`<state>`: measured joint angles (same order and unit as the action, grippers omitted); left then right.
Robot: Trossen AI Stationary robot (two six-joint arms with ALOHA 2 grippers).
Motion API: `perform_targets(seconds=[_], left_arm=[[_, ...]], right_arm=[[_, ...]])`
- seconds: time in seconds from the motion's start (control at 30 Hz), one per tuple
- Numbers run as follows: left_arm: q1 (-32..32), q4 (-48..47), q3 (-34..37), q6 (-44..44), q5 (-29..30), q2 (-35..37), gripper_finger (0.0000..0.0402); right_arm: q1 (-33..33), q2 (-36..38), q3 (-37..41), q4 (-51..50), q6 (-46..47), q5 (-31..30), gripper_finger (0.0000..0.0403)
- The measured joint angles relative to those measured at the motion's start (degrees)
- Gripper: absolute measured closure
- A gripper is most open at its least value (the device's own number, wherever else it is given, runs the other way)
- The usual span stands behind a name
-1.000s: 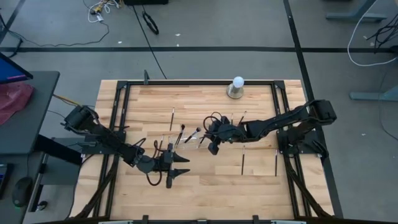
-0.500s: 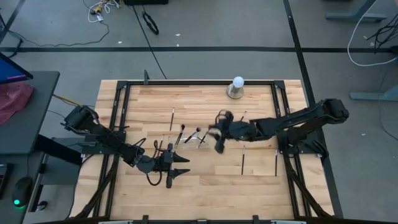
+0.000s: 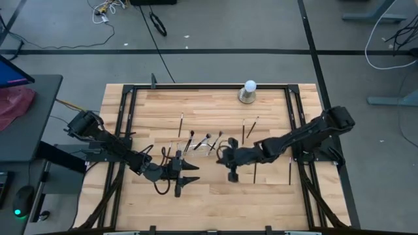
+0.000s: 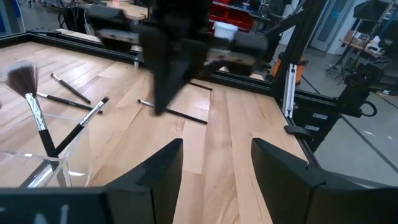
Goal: Put items in baskets/containers
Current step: Put the eyeshadow brush into the transparent organizer
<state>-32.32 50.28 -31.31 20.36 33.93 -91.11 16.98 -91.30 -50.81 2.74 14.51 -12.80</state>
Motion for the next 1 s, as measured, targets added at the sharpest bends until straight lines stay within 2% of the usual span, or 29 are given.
perform_targets(seconds=[0.23,0.4,0.5,0.57,0.67,0.73,0.8,1.0], left_arm=[[0.0,0.0,0.0,0.0,0.1,0.0,0.0204],[0.0,0.0,0.0,0.0,0.1,0.0,0.0204],[0.0,0.0,0.0,0.0,0.1,0.0,0.0204],[0.0,0.0,0.0,0.0,0.1,0.0,0.0204],[0.0,0.0,0.0,0.0,0.1,0.0,0.0204],[0.0,0.0,0.0,0.0,0.1,0.0,0.0204],[0.0,0.0,0.0,0.0,0.1,0.0,0.0204],[0.0,0.0,0.0,0.0,0.3,0.0,0.0204]], right_arm=[[-5.8,-0.5,0.0,-1.4,5.6,-13.5,0.0394],[-7.3,-0.5,0.0,-1.5,3.0,-21.2,0.0398],[-6.5,0.5,0.0,1.0,-0.6,-19.1,0.0394],[-5.3,1.0,0.0,2.3,-2.8,-12.6,0.0394],[-3.1,1.0,0.0,2.7,-4.0,0.3,0.0398],[-1.4,0.2,0.0,3.0,-3.0,5.0,0.0400],[0.1,-1.1,0.0,2.3,-1.9,3.5,0.0400],[0.1,-4.3,0.0,2.1,0.7,-11.5,0.0400]])
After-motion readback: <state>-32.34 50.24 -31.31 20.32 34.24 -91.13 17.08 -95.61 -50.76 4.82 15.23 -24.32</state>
